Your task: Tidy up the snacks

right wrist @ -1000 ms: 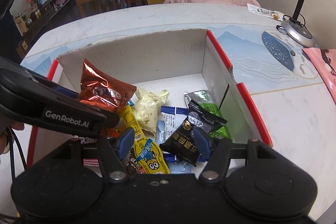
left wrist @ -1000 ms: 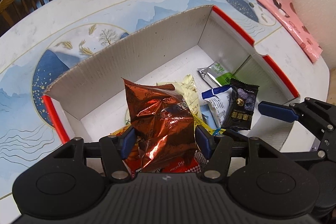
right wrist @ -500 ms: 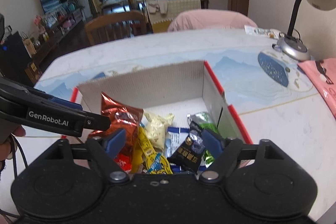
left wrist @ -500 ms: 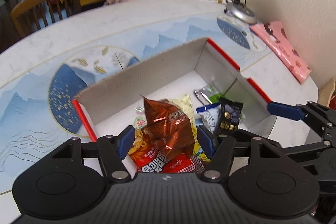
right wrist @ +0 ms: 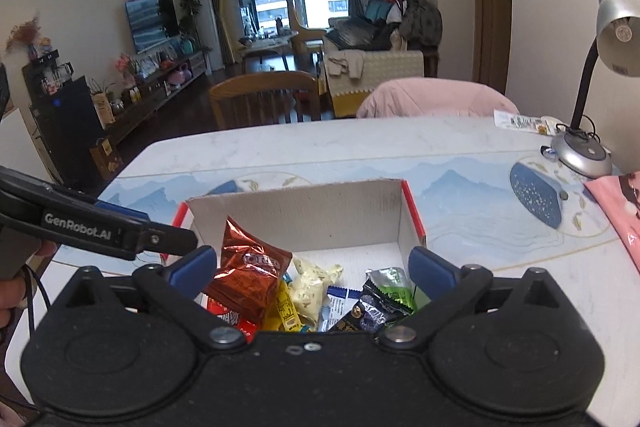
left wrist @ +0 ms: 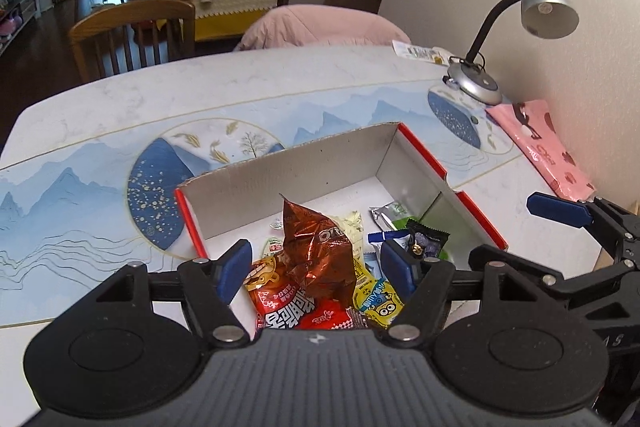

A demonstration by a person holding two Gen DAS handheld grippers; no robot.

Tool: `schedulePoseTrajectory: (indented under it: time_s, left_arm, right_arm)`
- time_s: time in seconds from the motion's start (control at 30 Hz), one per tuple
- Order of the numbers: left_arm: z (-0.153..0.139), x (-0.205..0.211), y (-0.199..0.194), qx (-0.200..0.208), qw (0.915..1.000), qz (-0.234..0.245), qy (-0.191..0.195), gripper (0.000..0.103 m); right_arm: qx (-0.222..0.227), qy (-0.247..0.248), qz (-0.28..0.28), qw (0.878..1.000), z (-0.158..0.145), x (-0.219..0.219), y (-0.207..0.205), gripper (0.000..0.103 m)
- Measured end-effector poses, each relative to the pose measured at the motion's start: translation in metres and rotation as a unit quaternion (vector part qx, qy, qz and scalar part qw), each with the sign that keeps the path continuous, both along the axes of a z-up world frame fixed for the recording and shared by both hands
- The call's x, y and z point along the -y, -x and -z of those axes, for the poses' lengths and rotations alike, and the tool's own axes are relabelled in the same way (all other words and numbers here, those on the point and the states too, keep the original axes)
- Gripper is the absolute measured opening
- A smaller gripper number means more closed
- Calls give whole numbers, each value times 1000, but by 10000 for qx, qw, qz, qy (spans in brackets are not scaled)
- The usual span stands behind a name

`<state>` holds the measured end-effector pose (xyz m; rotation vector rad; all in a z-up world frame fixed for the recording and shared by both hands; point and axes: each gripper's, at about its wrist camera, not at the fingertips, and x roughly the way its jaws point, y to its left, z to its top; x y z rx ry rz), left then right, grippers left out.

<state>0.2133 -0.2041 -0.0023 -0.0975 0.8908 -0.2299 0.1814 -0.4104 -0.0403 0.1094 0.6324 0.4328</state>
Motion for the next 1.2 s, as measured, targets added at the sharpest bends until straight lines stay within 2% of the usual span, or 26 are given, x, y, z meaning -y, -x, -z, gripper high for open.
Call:
schedulePoseTrajectory:
  time_s: [0.07, 0.23, 0.43, 0.83, 1.2]
  left_arm:
    - [-4, -2, 7, 84, 10000, 28, -4, 78]
    - [-10, -11, 24, 305, 9994, 165, -54, 82]
    - [-10, -25, 42, 312, 9991, 271, 69, 91]
    - [-17, -34, 70, 499, 9976, 485, 18, 91]
    - [-18, -43, 76, 496, 9982, 345, 33, 91]
  right_arm:
    - [15, -75, 40, 10000, -2, 0, 5, 103]
    - [56, -192, 232, 9995, -7, -6, 19, 103]
    - [8, -309, 541, 9981, -14, -20, 39, 103]
    - [59, -264, 1236, 9920, -18, -34, 78, 103]
    - [71, -333, 1429, 9891, -20, -35, 85, 103]
